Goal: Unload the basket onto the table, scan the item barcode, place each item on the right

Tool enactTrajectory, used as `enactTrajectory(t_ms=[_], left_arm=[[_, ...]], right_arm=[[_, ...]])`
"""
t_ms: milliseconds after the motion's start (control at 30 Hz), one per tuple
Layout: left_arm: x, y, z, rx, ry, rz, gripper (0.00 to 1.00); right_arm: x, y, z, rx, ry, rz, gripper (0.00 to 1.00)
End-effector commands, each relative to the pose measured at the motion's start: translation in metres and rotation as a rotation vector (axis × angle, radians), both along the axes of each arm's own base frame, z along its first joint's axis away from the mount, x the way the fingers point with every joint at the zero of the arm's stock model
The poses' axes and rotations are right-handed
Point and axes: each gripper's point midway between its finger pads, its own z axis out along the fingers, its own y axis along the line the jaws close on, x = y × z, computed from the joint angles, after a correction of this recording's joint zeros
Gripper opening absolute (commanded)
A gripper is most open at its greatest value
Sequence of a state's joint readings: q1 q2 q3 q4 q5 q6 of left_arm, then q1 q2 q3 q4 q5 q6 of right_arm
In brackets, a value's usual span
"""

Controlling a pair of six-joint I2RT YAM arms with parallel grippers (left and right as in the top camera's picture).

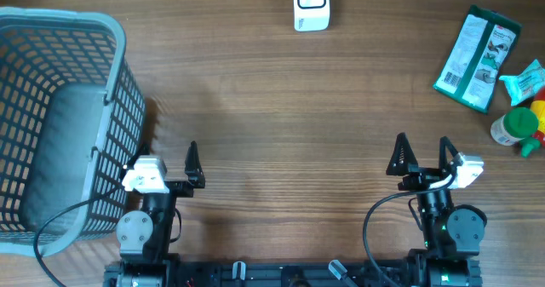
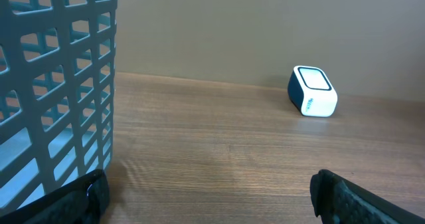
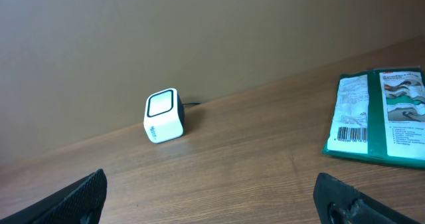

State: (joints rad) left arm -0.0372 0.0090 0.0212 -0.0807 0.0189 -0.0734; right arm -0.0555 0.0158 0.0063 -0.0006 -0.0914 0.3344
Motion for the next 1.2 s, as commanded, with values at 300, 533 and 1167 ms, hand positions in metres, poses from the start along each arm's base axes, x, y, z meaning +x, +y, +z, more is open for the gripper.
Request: enactTrajectory(t_ms=[300,533,1167], left_arm=[[0.0007,0.0035,-0.0046,-0.015,0.004,0.021,1.0],[0.0007,0.0035,-0.0046,-0.015,0.004,0.021,1.0],[0.0009,0.013,-0.0046,-0.016,0.003,0.059,1.0]], right_arm=[[-0.0005,-0.0053,0.0025,-0.111,-0.014,-0.033,1.0],[-0.0002,-0.003,0.0012,-0.253,-0.013,-0.018,1.0],[0.0013,-0.003,-0.0047,-0.256,0.013,-0.014,1.0]])
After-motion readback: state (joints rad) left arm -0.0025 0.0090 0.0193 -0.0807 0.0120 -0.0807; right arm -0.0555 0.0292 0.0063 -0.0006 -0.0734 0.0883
